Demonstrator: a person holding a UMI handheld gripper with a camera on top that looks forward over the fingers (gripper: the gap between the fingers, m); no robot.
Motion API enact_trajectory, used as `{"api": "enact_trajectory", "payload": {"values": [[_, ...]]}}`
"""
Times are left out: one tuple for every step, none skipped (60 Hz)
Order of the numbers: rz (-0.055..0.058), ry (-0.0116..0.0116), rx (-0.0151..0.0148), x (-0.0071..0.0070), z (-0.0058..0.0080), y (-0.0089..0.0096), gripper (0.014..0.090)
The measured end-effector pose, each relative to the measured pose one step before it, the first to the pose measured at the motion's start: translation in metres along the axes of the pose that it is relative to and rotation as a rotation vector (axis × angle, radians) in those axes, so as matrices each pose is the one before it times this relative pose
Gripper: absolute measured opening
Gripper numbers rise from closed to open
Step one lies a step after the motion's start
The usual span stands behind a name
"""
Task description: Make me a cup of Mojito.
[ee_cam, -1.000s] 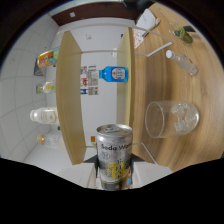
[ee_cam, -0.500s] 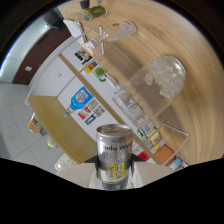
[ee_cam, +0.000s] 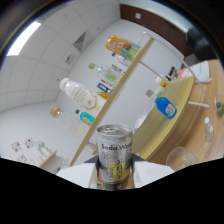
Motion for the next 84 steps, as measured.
{"api": "enact_trajectory", "payload": {"values": [[-0.0600, 0.00082, 0.00296, -0.00169, 0.00080, 0.00035, 0.0501], [-0.0567, 0.00139, 0.00114, -0.00120, 0.00056, 0.00096, 0.0500], [-0.0529, 0.00310, -0.00010, -0.00068, 0.00069, 0.00149, 0.0502], [-0.0485, 0.00272, -0.00084, -0.00040, 0.00101, 0.00205, 0.0501], [-0.0468, 0.00184, -0.00058, -0.00135, 0.00136, 0.00252, 0.0501], [-0.0390, -0.00482, -0.00407, 0.00009, 0.00084, 0.00287, 0.0500], [-0.0365, -0.00150, -0.00410, 0.00038, 0.00118, 0.00361, 0.0500], [-0.0344, 0.00239, -0.00530, 0.00073, 0.00139, 0.00401, 0.0500], [-0.0354, 0.00550, -0.00673, 0.00142, 0.00143, 0.00449, 0.0500], [-0.0394, 0.00944, -0.00575, -0.00007, 0.00139, 0.00550, 0.0501], [-0.0348, 0.00255, -0.00606, 0.00046, 0.00104, 0.00496, 0.0501], [-0.0324, 0.00040, -0.00455, 0.00030, 0.00108, 0.00469, 0.0502], [-0.0299, 0.00169, -0.00478, 0.00022, 0.00091, 0.00512, 0.0500], [-0.0296, 0.00421, -0.00579, 0.00087, 0.00127, 0.00554, 0.0502], [-0.0268, 0.00460, -0.00790, 0.00051, 0.00125, 0.00614, 0.0501], [-0.0236, 0.00251, -0.00990, 0.00008, 0.00160, 0.00679, 0.0500], [-0.0226, 0.00175, -0.00924, 0.00059, 0.00241, 0.00747, 0.0500], [-0.0159, -0.00220, -0.01251, -0.00002, 0.00090, 0.00629, 0.0502], [-0.0161, -0.00056, -0.00811, -0.00003, 0.00158, 0.00622, 0.0500], [-0.0146, 0.00121, -0.00911, 0.00040, 0.00164, 0.00602, 0.0500], [-0.0146, 0.00330, -0.00898, 0.00078, 0.00159, 0.00608, 0.0500], [-0.0162, 0.00361, -0.00992, 0.00086, 0.00183, 0.00619, 0.0499], [-0.0171, 0.00412, -0.01095, 0.00101, 0.00175, 0.00620, 0.0499], [-0.0167, 0.00515, -0.00983, 0.00105, 0.00178, 0.00578, 0.0500], [-0.0147, 0.00632, -0.00891, 0.00109, 0.00151, 0.00527, 0.0499], [-0.0115, 0.00663, -0.00659, 0.00126, 0.00150, 0.00494, 0.0498], [-0.0093, 0.00551, -0.00395, -0.00014, 0.00028, 0.00478, 0.0499], [-0.0081, 0.00026, -0.00577, 0.00020, 0.00159, 0.00452, 0.0500], [-0.0082, -0.00287, -0.00725, -0.00122, 0.00127, 0.00544, 0.0500], [-0.0043, -0.00227, -0.00906, 0.00018, 0.00142, 0.00427, 0.0501], [-0.0032, 0.00099, -0.00754, 0.00052, 0.00122, 0.00429, 0.0500], [-0.0049, 0.00284, -0.00528, 0.00051, 0.00103, 0.00378, 0.0500], [-0.0072, 0.00172, -0.00381, 0.00020, 0.00116, 0.00355, 0.0500], [-0.0076, -0.00045, -0.00281, -0.00041, 0.00098, 0.00328, 0.0500], [-0.0079, -0.00116, -0.00347, -0.00034, 0.00111, 0.00337, 0.0499], [-0.0105, -0.00015, -0.00460, -0.00048, 0.00128, 0.00286, 0.0498], [-0.0094, 0.00020, -0.00548, -0.00021, 0.00110, 0.00327, 0.0498], [-0.0081, -0.00062, -0.00621, -0.00002, 0.00108, 0.00329, 0.0498], [-0.0046, -0.00078, -0.00301, -0.00011, 0.00045, 0.00321, 0.0498], [-0.0032, -0.00097, -0.00300, -0.00022, 0.00104, 0.00240, 0.0499], [-0.0027, -0.00108, -0.00370, -0.00040, 0.00094, 0.00240, 0.0498], [-0.0027, -0.00214, -0.00550, -0.00058, 0.00094, 0.00259, 0.0498], [-0.0010, -0.00275, -0.00653, -0.00037, 0.00073, 0.00289, 0.0498], [-0.0005, -0.00196, -0.00531, -0.00022, 0.00068, 0.00257, 0.0497], [-0.0015, 0.00005, -0.00352, 0.00009, 0.00045, 0.00216, 0.0497], [-0.0049, 0.00157, -0.00232, 0.00042, 0.00062, 0.00175, 0.0497], [-0.0031, 0.00020, -0.00361, 0.00004, 0.00069, 0.00213, 0.0499], [-0.0021, -0.00135, -0.00420, -0.00019, -0.00002, 0.00200, 0.0499], [-0.0015, -0.00178, -0.00204, -0.00088, 0.00053, 0.00148, 0.0498], [-0.0024, -0.00101, -0.00108, -0.00069, 0.00000, 0.00130, 0.0499], [-0.0029, -0.00022, -0.00166, -0.00037, -0.00012, 0.00154, 0.0499], [-0.0031, -0.00150, -0.00242, -0.00055, -0.00044, 0.00163, 0.0503], [-0.0021, -0.00291, 0.00755, -0.00098, -0.00062, -0.00094, 0.0501], [-0.0040, -0.00175, 0.00055, -0.00062, -0.00029, 0.00059, 0.0502], [-0.0020, -0.00016, 0.00049, 0.00028, -0.00026, 0.00045, 0.0502], [-0.0009, 0.00153, 0.00234, -0.00019, -0.00011, 0.00021, 0.0504], [0.0017, 0.00266, 0.00219, 0.00020, -0.00019, -0.00005, 0.0505], [0.0035, 0.00452, 0.00274, 0.00048, -0.00030, -0.00002, 0.0511], [0.0025, 0.00366, 0.00260, 0.00002, -0.00032, 0.00013, 0.0513], [-0.0001, 0.00300, 0.00272, -0.00003, -0.00032, 0.00016, 0.0514], [-0.0014, 0.00195, 0.00249, -0.00016, -0.00038, 0.00015, 0.0514], [-0.0016, 0.00219, 0.00205, -0.00002, -0.00027, -0.00012, 0.0518], [-0.0014, 0.00289, 0.00131, 0.00027, -0.00022, 0.00011, 0.0519], [-0.0014, 0.00322, 0.00106, 0.00010, -0.00017, 0.00011, 0.0520], [-0.0022, 0.00226, 0.00061, -0.00006, -0.00020, 0.00026, 0.0522], [-0.0038, 0.00155, -0.00006, 0.00014, -0.00027, 0.00035, 0.0522], [-0.0041, 0.00147, 0.00033, -0.00020, -0.00033, 0.00011, 0.0524], [-0.0041, 0.00141, -0.00006, -0.00030, -0.00034, 0.00024, 0.0525], [-0.0047, 0.00183, -0.00004, -0.00029, -0.00014, 0.00023, 0.0528], [-0.0050, 0.00226, -0.00037, -0.00011, -0.00034, 0.00030, 0.0528], [-0.0046, 0.00154, -0.00090, -0.00015, -0.00023, 0.00040, 0.0529], [-0.0040, 0.00082, -0.00206, -0.00045, -0.00032, 0.00047, 0.0530], [-0.0043, 0.00007, -0.00290, -0.00044, -0.00020, 0.00061, 0.0530], [-0.0049, 0.00015, -0.00327, -0.00048, -0.00027, 0.00068, 0.0532], [-0.0050, 0.00039, -0.00432, -0.00053, -0.00026, 0.00085, 0.0532], [-0.0050, 0.00061, -0.00536, -0.00031, -0.00049, 0.00105, 0.0534], [-0.0039, -0.00029, -0.00620, -0.00036, -0.00055, 0.00102, 0.0536], [-0.0027, 0.00244, -0.00426, -0.00007, -0.00083, 0.00061, 0.0539], [0.0012, 0.00013, -0.00389, -0.00066, -0.00056, -0.00001, 0.0543], [0.0019, 0.00082, -0.00475, -0.00040, -0.00090, 0.00051, 0.0559], [0.0022, -0.00025, -0.00487, -0.00034, -0.00070, 0.00028, 0.0582], [0.0024, -0.00181, -0.00358, -0.00062, -0.00090, -0.00017, 0.0605], [0.0022, -0.00273, -0.00256, -0.00069, -0.00133, -0.00057, 0.0624], [0.0025, -0.00195, -0.00228, -0.00039, -0.00136, -0.00074, 0.0638]]}}
